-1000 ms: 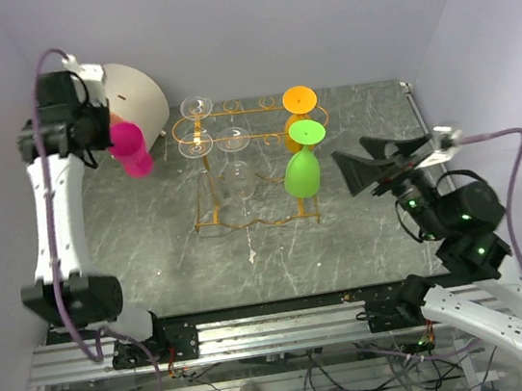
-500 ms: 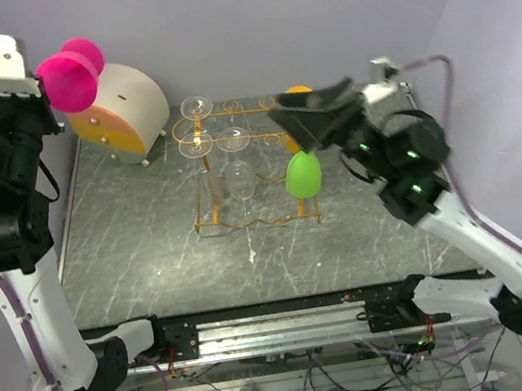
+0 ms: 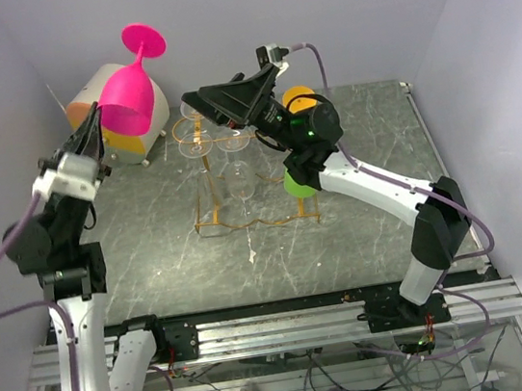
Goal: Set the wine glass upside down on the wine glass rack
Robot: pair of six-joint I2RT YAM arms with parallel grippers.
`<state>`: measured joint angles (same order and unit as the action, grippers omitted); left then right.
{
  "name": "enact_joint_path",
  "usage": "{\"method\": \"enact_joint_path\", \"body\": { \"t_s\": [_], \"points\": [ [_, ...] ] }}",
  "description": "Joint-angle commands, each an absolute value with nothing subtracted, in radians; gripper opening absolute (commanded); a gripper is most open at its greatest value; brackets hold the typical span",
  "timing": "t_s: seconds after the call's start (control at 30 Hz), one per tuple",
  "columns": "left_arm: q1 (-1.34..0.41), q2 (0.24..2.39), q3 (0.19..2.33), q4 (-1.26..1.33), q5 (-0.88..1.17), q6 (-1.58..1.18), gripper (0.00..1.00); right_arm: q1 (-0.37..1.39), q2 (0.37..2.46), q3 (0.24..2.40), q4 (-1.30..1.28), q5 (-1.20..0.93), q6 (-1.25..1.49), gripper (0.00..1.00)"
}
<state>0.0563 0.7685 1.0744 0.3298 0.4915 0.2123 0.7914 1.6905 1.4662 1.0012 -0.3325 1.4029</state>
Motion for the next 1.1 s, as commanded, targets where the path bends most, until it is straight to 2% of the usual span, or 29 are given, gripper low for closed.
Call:
{"method": "enact_joint_path", "body": {
  "t_s": [0.0, 0.2, 0.37, 0.53, 0.67, 0.83, 0.9, 1.07],
  "points": [
    [0.061, 0.702, 0.981, 0.802, 0.529, 0.164, 0.07, 0.807, 1.710, 1.549, 1.058, -0.289, 1.450, 0.92],
    [0.064, 0.648, 0.877, 0.920, 0.597, 0.142, 0.07, 0.825, 1.759, 1.626, 0.980, -0.231, 1.394, 0.90],
    [0.066, 0.623, 0.835, 0.930, 0.644, 0.188, 0.07, 0.859, 1.819, 1.726, 0.937, -0.225, 1.354, 0.83],
    [0.065, 0.617, 0.816, 0.934, 0.633, 0.226, 0.07, 0.903, 1.883, 1.798, 0.936, -0.211, 1.335, 0.65],
    [0.065, 0.607, 0.806, 0.936, 0.646, 0.215, 0.07, 0.917, 1.915, 1.815, 0.967, -0.188, 1.342, 0.55],
    [0.065, 0.596, 0.790, 0.936, 0.639, 0.217, 0.07, 0.920, 1.956, 1.842, 1.013, -0.183, 1.385, 0.27],
    [0.066, 0.592, 0.784, 0.938, 0.632, 0.220, 0.07, 0.923, 1.955, 1.833, 1.034, -0.174, 1.388, 0.23],
    [0.064, 0.585, 0.768, 0.946, 0.619, 0.221, 0.07, 0.923, 1.930, 1.787, 1.078, -0.134, 1.391, 0.22]
  ]
}}
